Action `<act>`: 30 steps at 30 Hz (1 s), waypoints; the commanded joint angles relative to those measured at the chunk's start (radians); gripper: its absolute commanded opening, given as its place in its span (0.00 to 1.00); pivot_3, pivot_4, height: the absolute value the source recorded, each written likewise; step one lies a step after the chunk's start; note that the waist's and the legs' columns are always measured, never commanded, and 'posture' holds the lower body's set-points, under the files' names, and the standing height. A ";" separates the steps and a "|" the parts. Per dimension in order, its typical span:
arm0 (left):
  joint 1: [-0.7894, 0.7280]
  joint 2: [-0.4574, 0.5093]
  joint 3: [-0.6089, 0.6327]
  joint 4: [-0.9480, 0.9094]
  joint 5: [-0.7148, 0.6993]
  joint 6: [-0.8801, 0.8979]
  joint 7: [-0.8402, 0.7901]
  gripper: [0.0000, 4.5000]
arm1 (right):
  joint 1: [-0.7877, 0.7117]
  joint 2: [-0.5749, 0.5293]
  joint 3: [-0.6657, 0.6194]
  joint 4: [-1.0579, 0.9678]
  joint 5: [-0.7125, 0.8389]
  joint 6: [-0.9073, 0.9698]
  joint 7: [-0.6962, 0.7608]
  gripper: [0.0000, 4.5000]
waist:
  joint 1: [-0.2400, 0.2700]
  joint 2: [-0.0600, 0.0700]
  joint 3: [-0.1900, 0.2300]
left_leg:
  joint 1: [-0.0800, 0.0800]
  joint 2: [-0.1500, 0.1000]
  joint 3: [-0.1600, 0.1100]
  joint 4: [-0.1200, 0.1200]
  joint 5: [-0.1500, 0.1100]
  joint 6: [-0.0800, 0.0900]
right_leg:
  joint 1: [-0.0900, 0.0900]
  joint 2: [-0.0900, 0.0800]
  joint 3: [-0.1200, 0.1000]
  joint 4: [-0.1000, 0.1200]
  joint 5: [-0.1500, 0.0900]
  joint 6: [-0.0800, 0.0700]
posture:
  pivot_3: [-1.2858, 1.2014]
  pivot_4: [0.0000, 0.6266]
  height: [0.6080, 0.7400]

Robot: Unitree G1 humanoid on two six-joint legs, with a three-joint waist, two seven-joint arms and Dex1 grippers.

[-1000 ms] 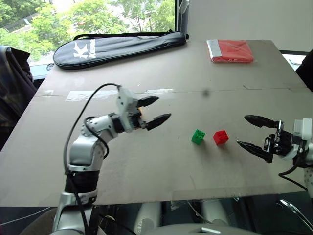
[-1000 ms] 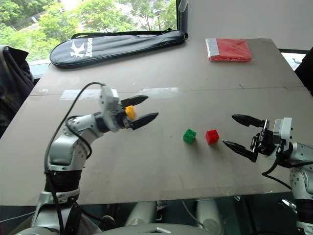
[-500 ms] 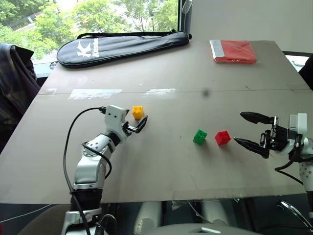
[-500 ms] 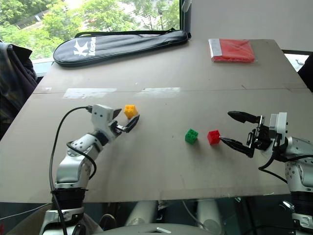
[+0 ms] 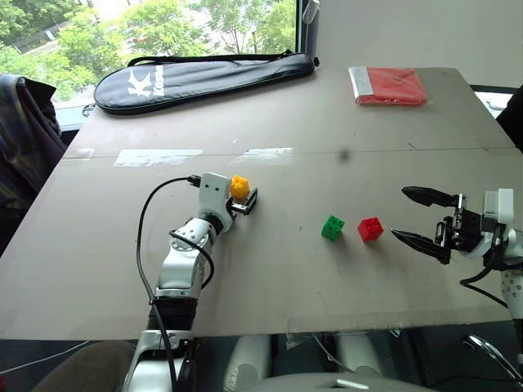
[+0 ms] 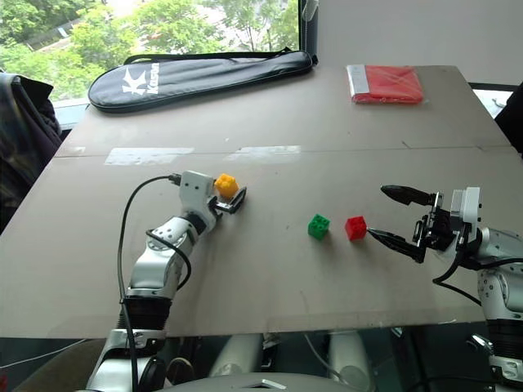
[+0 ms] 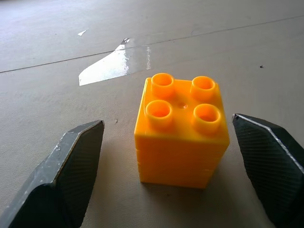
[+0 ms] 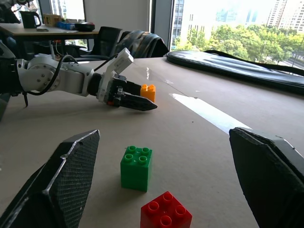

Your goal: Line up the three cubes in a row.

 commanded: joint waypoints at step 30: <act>-0.296 0.153 -0.243 0.495 -0.086 -0.482 -1.062 0.30 | 0.153 -0.035 -0.047 -0.084 0.017 0.017 0.034 1.00 | -0.002 0.000 0.000 | -0.002 -0.001 0.001 0.000 0.000 0.000 | 0.000 0.000 -0.001 -0.002 0.000 0.000 | 0.52 0.24 0.65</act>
